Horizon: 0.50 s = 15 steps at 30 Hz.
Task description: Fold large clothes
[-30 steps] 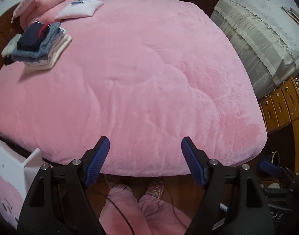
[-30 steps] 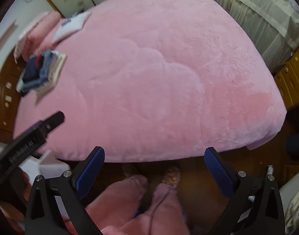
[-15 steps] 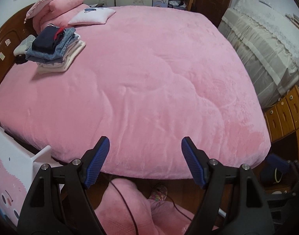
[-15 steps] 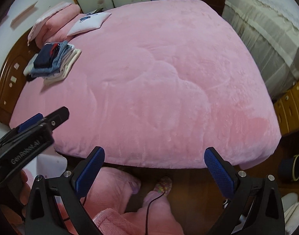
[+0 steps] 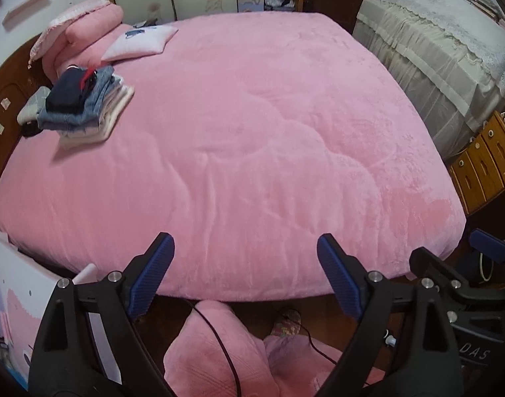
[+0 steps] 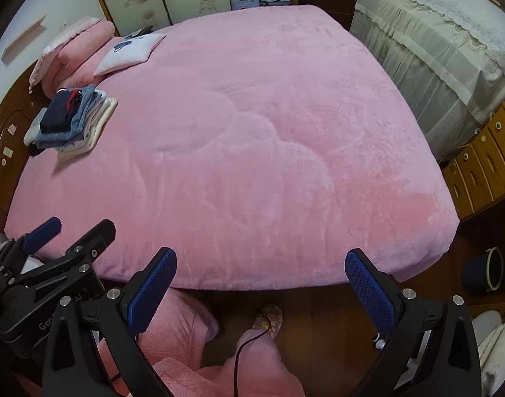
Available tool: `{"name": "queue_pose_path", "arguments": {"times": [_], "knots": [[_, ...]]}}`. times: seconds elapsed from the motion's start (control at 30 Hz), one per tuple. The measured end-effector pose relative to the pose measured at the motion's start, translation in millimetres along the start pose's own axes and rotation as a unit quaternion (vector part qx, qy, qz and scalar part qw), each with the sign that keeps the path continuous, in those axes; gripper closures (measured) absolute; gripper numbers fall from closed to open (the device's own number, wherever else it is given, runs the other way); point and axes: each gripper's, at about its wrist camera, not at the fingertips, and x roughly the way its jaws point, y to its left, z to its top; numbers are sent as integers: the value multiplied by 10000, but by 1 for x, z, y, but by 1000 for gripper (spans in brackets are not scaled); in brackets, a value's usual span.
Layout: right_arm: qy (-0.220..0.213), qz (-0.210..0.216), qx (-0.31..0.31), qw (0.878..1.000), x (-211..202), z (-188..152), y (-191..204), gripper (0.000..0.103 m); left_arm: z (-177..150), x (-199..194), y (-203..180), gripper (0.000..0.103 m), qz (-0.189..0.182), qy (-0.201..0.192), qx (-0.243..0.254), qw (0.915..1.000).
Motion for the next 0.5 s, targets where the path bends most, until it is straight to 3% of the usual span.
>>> {"name": "queue_pose_path", "arguments": {"times": [0.2, 0.5], "knots": [[-176, -95, 39, 9998, -9, 9, 5, 0, 12, 4, 2, 3, -40, -15, -51, 10000], [-387, -170, 52, 9991, -15, 33, 7, 0, 37, 11, 1, 1, -98, -129, -68, 9998]]}}
